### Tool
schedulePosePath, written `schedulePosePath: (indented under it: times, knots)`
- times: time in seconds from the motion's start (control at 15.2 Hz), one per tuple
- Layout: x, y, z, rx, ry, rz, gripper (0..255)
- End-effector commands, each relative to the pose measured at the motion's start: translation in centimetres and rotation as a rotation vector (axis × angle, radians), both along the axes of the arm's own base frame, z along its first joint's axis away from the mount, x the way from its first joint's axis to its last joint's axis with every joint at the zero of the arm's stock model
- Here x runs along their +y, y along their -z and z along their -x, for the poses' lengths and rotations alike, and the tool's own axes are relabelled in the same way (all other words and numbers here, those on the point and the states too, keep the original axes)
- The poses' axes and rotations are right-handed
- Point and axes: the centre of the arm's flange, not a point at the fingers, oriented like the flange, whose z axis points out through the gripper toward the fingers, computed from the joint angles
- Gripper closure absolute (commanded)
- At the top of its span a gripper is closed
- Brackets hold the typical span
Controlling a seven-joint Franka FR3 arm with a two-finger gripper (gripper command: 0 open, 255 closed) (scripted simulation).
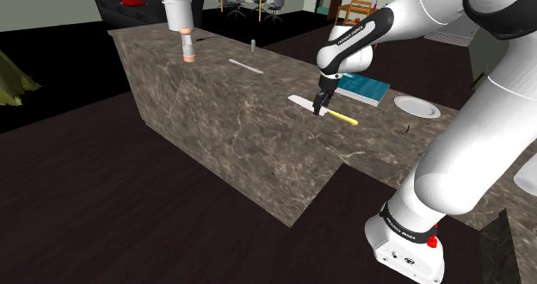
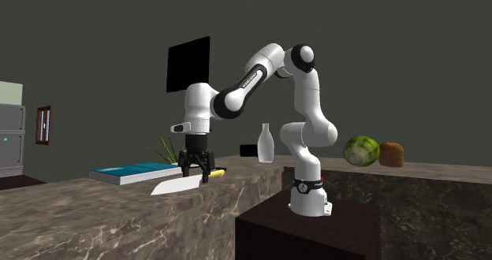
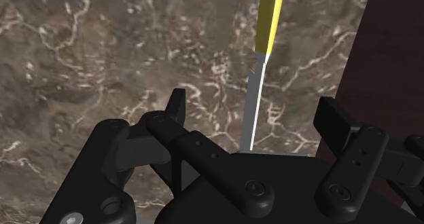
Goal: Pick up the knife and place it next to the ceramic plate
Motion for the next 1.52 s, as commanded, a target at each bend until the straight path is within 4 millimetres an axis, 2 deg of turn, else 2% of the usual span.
schedulePosePath:
  times: [0.0,0.2,0.26,0.86,1.45]
  knots:
    - [0.0,0.0,0.0,0.0,0.0,0.0,0]
    - [0.0,0.0,0.0,0.0,0.0,0.0,0]
    - [0.0,0.0,0.0,0.0,0.0,0.0,255]
    - [0.0,0.0,0.0,0.0,0.0,0.0,255]
    - [0.0,-4.7,0.0,0.0,0.0,0.0,255]
